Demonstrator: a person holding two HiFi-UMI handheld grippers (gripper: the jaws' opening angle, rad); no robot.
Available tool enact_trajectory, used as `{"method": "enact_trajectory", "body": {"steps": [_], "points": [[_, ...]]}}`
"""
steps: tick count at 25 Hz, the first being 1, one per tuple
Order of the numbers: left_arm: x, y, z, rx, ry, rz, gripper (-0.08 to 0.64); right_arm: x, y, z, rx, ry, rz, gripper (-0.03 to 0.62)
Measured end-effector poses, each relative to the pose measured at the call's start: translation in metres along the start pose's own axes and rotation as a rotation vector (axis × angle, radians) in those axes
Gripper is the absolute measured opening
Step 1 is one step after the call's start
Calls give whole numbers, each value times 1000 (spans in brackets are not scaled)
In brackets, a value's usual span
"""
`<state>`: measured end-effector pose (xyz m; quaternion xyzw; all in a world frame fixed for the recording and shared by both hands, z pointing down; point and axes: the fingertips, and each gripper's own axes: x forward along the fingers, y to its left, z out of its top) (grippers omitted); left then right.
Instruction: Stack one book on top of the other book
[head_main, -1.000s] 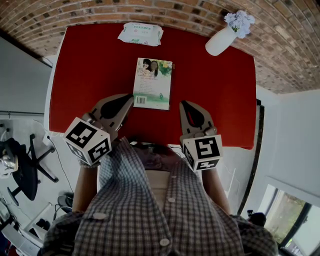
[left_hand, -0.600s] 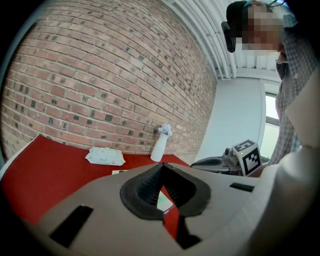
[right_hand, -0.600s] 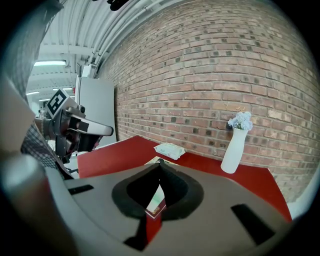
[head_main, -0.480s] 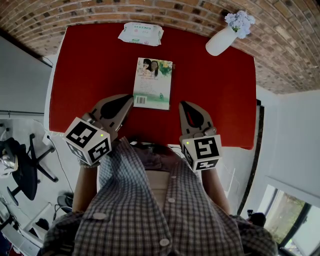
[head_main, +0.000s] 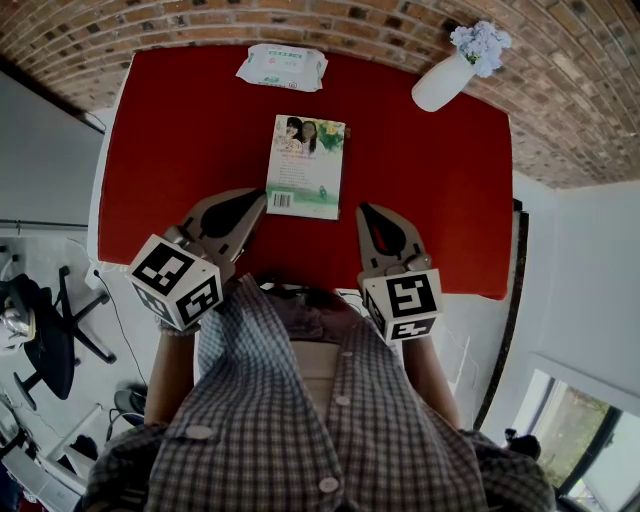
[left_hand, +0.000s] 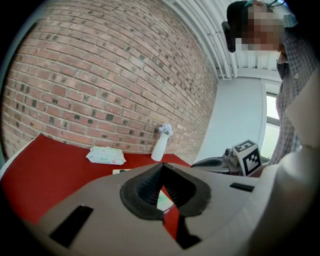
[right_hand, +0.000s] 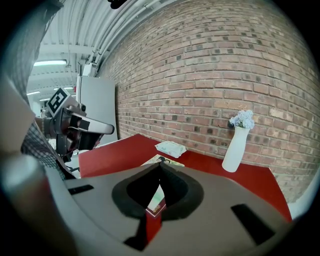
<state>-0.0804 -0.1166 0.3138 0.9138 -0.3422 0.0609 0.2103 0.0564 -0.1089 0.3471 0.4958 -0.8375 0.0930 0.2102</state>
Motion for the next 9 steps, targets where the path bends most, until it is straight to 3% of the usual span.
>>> {"method": "enact_trajectory", "body": {"steps": [9], "points": [[1, 1, -1, 1, 9, -3, 7, 3, 2, -3, -5, 16, 12, 6]]}}
